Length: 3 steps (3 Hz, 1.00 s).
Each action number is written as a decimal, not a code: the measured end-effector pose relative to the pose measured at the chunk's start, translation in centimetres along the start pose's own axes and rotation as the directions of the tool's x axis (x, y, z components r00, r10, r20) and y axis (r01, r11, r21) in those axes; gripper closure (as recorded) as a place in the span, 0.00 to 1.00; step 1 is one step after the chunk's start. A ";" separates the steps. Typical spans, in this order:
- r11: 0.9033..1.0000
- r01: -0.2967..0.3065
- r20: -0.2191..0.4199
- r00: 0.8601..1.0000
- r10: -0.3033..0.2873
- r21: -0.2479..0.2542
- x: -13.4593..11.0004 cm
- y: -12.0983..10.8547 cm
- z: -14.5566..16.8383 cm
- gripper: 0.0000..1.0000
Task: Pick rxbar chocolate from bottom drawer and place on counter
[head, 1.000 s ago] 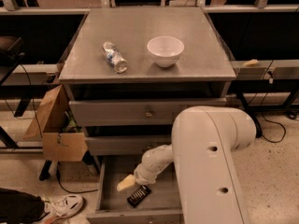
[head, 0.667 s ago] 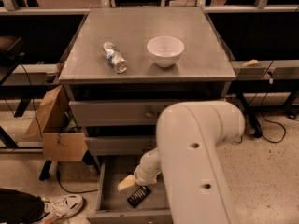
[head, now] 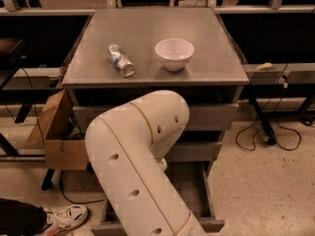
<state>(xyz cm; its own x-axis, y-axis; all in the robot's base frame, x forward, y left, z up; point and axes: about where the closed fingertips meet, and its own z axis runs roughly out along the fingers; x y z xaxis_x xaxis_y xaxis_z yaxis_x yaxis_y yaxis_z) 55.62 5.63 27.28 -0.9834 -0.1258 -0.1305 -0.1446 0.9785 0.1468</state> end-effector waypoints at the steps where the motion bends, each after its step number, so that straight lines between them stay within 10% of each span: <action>1: 1.000 0.004 0.000 1.000 -0.004 -0.006 0.0 0.0 0.0 0.00; 2: 0.994 0.063 -0.002 0.998 -0.063 -0.089 0.2 0.3 0.1 0.00; 3: 0.962 0.204 -0.002 0.978 -0.208 -0.180 0.1 1.0 1.9 0.00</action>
Offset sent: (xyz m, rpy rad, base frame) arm -0.0054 0.0042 0.0040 0.3190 0.0227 0.2901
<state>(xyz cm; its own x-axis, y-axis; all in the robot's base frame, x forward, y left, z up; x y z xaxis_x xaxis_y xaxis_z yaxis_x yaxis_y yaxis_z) 55.61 6.86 25.52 -0.9322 -0.3267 -0.1558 -0.3594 0.8866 0.2911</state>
